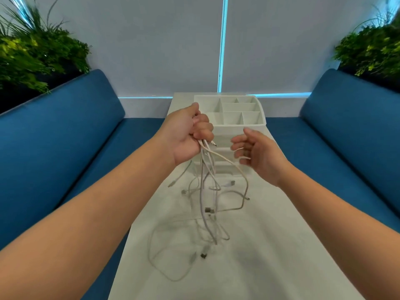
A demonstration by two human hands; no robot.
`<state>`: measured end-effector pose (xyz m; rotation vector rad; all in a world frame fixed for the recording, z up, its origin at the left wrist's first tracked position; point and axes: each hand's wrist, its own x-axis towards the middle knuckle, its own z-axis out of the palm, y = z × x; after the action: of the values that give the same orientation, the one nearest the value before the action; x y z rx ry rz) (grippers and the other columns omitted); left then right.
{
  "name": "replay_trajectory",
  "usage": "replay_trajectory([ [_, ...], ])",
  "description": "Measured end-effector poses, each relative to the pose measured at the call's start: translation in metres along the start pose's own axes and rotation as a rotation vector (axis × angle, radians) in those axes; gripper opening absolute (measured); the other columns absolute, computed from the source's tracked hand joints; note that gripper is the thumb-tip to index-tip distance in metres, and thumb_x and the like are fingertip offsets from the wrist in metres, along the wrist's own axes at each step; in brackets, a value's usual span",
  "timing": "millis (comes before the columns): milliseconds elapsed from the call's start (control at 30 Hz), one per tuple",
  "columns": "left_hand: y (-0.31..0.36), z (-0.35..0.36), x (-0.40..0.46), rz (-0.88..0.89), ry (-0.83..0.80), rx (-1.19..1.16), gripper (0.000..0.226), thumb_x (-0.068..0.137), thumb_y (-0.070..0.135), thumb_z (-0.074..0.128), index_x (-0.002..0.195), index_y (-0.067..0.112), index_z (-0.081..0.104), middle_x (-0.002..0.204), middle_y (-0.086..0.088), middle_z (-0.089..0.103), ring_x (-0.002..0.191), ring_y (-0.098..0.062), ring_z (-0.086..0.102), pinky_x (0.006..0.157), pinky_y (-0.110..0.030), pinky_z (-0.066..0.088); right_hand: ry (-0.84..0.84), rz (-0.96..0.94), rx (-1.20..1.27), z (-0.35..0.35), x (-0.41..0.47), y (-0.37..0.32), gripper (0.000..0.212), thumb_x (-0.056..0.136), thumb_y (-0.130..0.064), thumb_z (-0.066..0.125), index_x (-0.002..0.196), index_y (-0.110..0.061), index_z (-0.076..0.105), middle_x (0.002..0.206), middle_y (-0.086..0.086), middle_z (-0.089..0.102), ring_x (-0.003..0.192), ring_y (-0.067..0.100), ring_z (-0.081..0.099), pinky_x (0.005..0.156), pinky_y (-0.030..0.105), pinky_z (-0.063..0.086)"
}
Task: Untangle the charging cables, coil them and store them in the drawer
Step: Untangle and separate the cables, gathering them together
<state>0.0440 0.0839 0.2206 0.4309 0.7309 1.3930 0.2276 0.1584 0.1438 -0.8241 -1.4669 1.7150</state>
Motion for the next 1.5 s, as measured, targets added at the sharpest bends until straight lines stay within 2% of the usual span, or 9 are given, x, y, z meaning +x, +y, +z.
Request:
replay_trajectory([
  [67,0.004,-0.003,-0.001,-0.019,-0.013,0.019,0.04,0.108,0.025,0.035,0.069,0.017,0.031,0.055,0.005,0.024,0.035,-0.007,0.022,0.031,-0.017,0.022,0.26,0.072,-0.294,0.001,0.008,0.01,0.038,0.085,-0.052,0.062,0.108,-0.022,0.059,0.11,0.002,0.064,0.096,0.019,0.058,0.085,0.034,0.045],
  [233,0.013,-0.012,-0.005,-0.077,-0.07,0.051,0.04,0.107,0.026,0.036,0.068,0.018,0.03,0.056,0.006,0.023,0.034,-0.004,0.024,0.03,-0.014,0.021,-0.074,0.563,-0.36,0.038,0.002,0.051,0.055,0.065,-0.065,0.072,0.103,-0.027,0.063,0.113,0.006,0.063,0.09,0.022,0.06,0.075,0.03,0.042],
  [400,0.021,-0.019,-0.013,-0.134,-0.123,0.114,0.026,0.098,0.025,0.044,0.075,0.018,0.037,0.055,0.007,0.025,0.044,-0.004,0.012,0.027,-0.015,0.022,-0.052,0.466,-0.196,0.062,0.01,0.061,0.014,0.095,-0.025,0.058,0.093,-0.012,0.065,0.076,-0.001,0.068,0.072,0.016,0.068,0.07,0.028,0.044],
  [633,0.037,-0.044,-0.026,-0.095,-0.104,0.276,0.031,0.09,0.028,0.049,0.118,0.015,0.053,0.056,0.009,0.025,0.047,-0.005,0.01,0.028,-0.013,0.02,0.376,0.388,-0.12,0.004,0.012,0.037,0.023,0.103,-0.018,0.043,0.1,-0.008,0.064,0.063,0.001,0.038,0.052,0.015,0.043,0.057,0.028,0.047],
  [833,0.041,-0.056,-0.035,-0.034,-0.126,0.335,0.035,0.092,0.031,0.046,0.123,0.021,0.058,0.056,0.01,0.025,0.047,-0.005,0.008,0.029,-0.012,0.017,0.641,0.363,-0.087,-0.042,0.007,0.026,0.027,0.103,-0.023,0.045,0.112,-0.006,0.064,0.061,0.0,0.031,0.052,0.014,0.026,0.048,0.025,0.029],
  [1000,0.062,-0.081,-0.028,-0.353,-0.51,0.103,0.035,0.109,0.029,0.027,0.143,0.026,0.019,0.071,0.001,0.032,0.056,-0.009,0.03,0.046,-0.022,0.035,0.744,0.339,-0.154,-0.069,-0.005,0.008,0.028,0.101,-0.028,0.049,0.114,-0.009,0.066,0.066,0.0,0.034,0.054,0.013,0.025,0.047,0.025,0.027],
  [1067,0.063,-0.084,-0.027,-0.291,-0.442,0.167,0.034,0.11,0.031,0.022,0.143,0.027,0.015,0.073,0.0,0.032,0.058,-0.01,0.031,0.048,-0.023,0.034,0.72,0.351,-0.176,-0.074,-0.009,0.002,0.028,0.101,-0.029,0.05,0.114,-0.009,0.067,0.068,0.0,0.035,0.056,0.013,0.026,0.048,0.024,0.027],
  [1200,0.033,-0.062,-0.029,-0.057,-0.159,0.358,0.029,0.095,0.031,0.044,0.119,0.021,0.056,0.058,0.01,0.021,0.048,-0.004,0.01,0.03,-0.011,0.02,0.662,0.319,-0.209,-0.06,-0.015,-0.014,0.024,0.099,-0.027,0.053,0.111,-0.012,0.067,0.069,0.0,0.038,0.055,0.012,0.028,0.044,0.023,0.028],
  [1500,-0.029,-0.039,-0.006,-0.054,0.048,0.326,0.014,0.102,0.026,0.046,0.094,0.016,0.051,0.052,0.007,0.026,0.038,-0.004,0.026,0.033,-0.014,0.027,0.492,0.086,-0.216,0.002,-0.03,-0.052,0.022,0.099,-0.014,0.044,0.107,-0.015,0.065,0.067,-0.002,0.043,0.049,0.01,0.032,0.037,0.018,0.028],
])
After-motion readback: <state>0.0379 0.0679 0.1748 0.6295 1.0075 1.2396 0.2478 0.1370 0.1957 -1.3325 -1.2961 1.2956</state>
